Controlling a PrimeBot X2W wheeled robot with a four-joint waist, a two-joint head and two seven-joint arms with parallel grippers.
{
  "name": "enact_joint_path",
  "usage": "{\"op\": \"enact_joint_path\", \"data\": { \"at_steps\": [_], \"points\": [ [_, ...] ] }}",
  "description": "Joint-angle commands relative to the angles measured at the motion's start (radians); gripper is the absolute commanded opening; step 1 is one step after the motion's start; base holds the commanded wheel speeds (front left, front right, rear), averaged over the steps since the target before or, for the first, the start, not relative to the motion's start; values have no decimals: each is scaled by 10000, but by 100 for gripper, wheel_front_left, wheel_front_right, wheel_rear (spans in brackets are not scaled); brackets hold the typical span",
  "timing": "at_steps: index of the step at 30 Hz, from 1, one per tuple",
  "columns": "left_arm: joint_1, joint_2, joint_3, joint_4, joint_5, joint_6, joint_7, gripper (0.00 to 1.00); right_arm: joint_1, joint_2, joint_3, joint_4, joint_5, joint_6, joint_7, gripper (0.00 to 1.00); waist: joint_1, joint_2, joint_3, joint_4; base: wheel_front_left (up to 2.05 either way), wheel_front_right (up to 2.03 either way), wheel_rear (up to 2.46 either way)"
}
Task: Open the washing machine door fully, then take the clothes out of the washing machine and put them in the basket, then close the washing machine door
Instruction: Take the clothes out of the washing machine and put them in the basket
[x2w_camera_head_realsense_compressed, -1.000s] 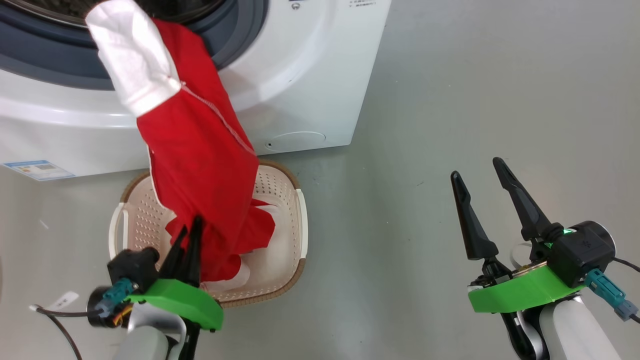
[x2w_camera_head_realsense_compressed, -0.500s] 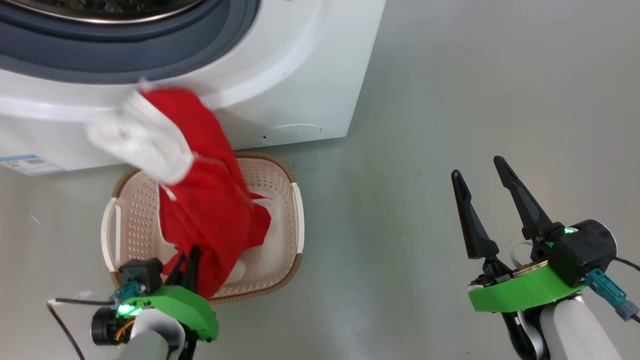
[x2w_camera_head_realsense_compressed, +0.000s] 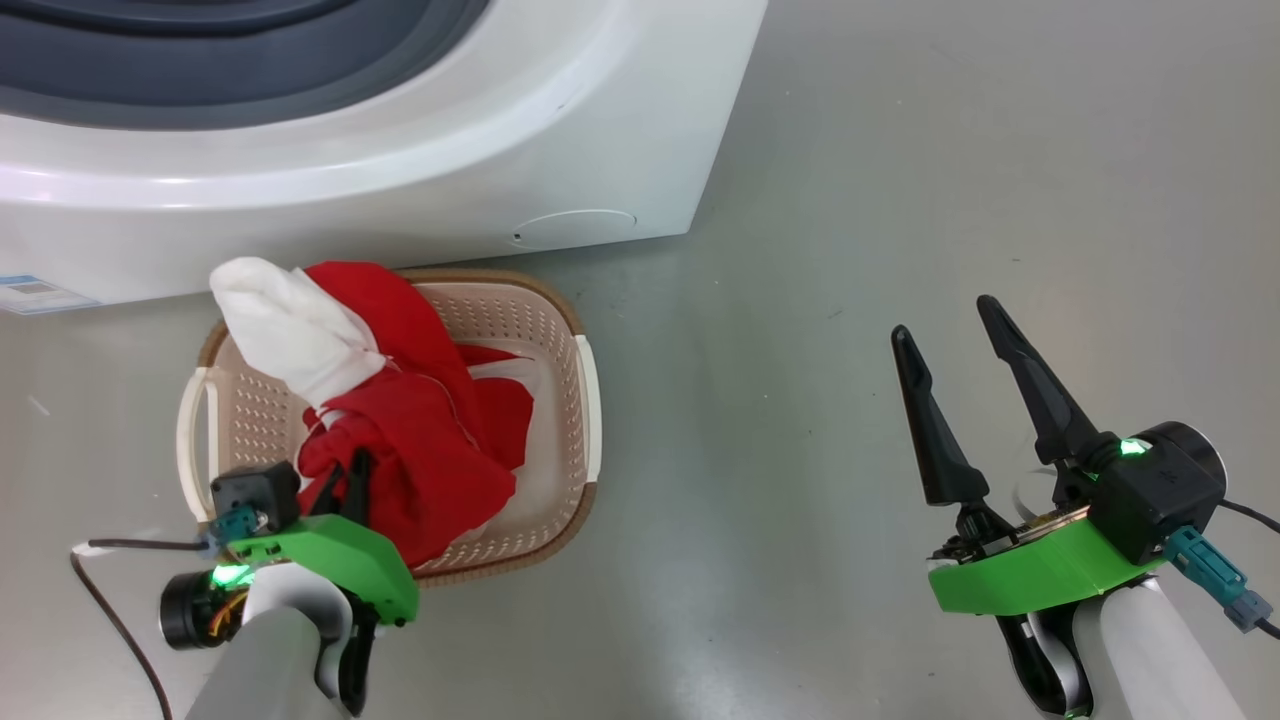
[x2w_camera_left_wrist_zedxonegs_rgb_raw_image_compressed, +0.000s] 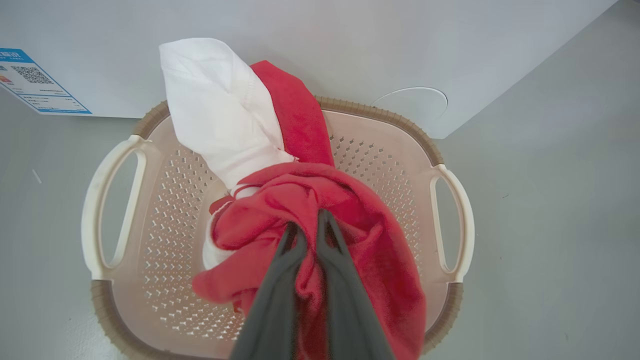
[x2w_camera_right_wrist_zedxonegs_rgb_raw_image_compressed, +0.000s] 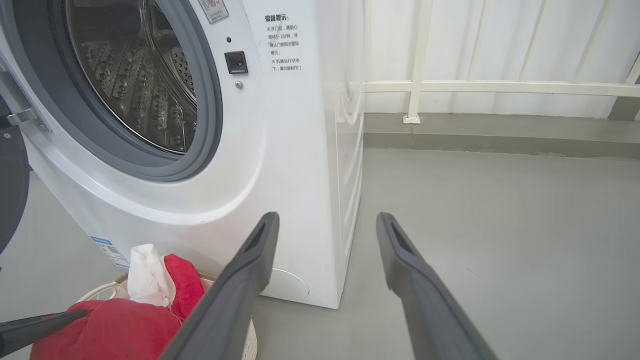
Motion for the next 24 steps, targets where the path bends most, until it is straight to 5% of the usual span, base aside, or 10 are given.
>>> {"op": "enact_joint_path", "data": {
  "at_steps": [1,24],
  "points": [
    [-48,244,343,-12,129,-39,-121,0,-84,1,224,-249,-124,63,-63,100,0,0,61,-64,0,0,0],
    [-1262,476,1063,641,693,-166,-122,0,-618,1,342,-414,-168,63,-63,100,0,0,1505,-139,0,0,0]
  ]
}}
